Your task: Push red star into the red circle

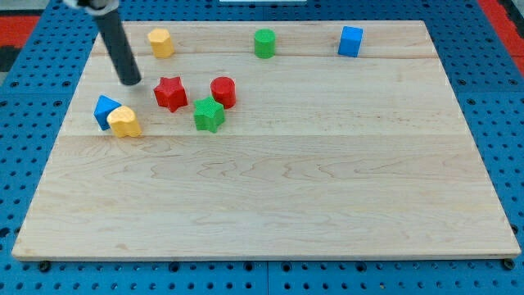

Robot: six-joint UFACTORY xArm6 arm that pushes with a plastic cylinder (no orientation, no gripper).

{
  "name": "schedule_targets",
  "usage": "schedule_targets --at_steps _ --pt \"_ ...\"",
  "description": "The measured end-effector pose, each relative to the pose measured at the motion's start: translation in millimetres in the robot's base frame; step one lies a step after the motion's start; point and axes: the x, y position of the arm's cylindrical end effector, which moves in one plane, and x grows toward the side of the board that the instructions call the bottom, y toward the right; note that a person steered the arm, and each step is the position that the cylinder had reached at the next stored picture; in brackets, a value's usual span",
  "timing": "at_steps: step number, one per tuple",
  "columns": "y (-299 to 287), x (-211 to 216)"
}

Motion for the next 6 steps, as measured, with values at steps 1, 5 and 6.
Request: schedule_targets --at_steps 1,5,6 --pt "19.8 23.7" --pt "132.6 89.1" --pt "27.1 86.4"
